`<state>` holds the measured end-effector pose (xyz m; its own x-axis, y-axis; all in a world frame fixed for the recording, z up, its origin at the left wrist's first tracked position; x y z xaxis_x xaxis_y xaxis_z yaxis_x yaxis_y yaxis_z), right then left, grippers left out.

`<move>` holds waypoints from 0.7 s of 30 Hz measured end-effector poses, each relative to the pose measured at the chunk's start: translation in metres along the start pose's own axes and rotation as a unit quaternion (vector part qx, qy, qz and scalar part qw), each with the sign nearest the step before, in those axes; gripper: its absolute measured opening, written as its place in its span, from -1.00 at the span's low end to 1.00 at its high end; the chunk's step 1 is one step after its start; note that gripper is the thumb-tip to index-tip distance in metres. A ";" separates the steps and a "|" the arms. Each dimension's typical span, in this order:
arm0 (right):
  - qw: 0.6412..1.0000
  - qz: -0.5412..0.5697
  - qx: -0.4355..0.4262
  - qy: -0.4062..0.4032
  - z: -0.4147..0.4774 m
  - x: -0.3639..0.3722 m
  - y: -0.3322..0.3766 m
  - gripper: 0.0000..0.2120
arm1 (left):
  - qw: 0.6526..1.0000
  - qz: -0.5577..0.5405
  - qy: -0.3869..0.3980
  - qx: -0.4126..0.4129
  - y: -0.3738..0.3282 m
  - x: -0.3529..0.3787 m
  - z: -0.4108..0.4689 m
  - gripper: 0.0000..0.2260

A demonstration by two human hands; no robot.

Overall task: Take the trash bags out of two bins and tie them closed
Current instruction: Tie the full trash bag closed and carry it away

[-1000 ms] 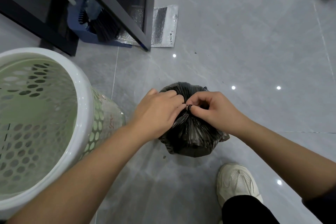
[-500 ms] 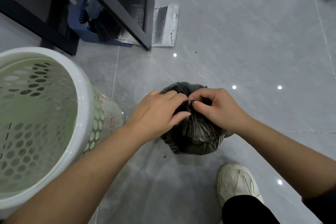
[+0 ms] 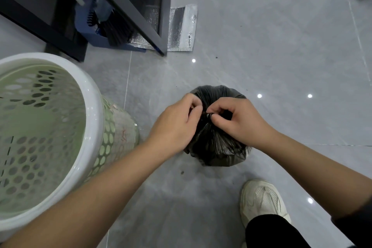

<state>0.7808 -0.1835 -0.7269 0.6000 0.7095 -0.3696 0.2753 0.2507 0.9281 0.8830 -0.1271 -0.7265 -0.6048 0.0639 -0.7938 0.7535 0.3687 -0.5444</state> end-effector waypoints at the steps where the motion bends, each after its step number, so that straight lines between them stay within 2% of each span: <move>1: 1.000 0.017 0.025 -0.003 0.000 -0.002 -0.005 -0.90 | 0.993 0.068 -0.048 0.080 -0.012 -0.010 -0.008 -0.80; 3: 0.996 0.053 0.077 -0.001 -0.001 -0.002 -0.013 -0.87 | 0.952 0.189 -0.117 0.211 -0.031 -0.018 -0.024 -0.71; 5: 0.990 0.083 0.116 0.006 -0.001 0.001 -0.017 -0.85 | 0.917 0.249 -0.158 0.270 -0.035 -0.016 -0.032 -0.71; 10: 0.978 0.114 0.175 0.028 -0.001 0.008 -0.022 -0.89 | 0.887 0.313 -0.167 0.295 -0.036 -0.001 -0.026 -0.79; 14: 0.971 0.137 0.191 0.037 -0.001 0.010 -0.022 -0.91 | 0.900 0.307 -0.118 0.285 -0.036 -0.002 -0.015 -0.81; 17: 0.988 0.093 0.118 0.034 0.000 0.007 -0.009 -0.92 | 0.962 0.193 -0.023 0.193 -0.024 0.000 -0.005 -0.79; 19: 0.998 0.033 0.048 0.032 0.000 0.006 0.004 -0.88 | 0.994 0.065 0.071 0.054 -0.003 0.011 0.006 -0.70; 20: 0.999 0.007 0.017 0.034 0.000 0.007 0.009 -0.88 | 0.989 -0.045 0.130 -0.057 0.013 0.021 0.007 -0.67; 21: 0.999 -0.014 -0.010 0.035 0.000 0.008 0.014 -0.88 | 0.956 -0.162 0.183 -0.162 0.025 0.034 0.003 -0.65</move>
<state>0.7893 -0.1738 -0.7172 0.5375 0.7469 -0.3914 0.2749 0.2836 0.9187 0.8821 -0.1181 -0.7675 -0.8870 0.1967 -0.4177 0.4284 0.6884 -0.5854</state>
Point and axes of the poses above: each hand's wrist, its own z-axis towards the middle knuckle, its own x-axis out of the palm, y = z × x, the point moved 10 cm from there along z, towards the middle knuckle, and after that the axes turned 9 degrees about z, right-handed, at the moved point
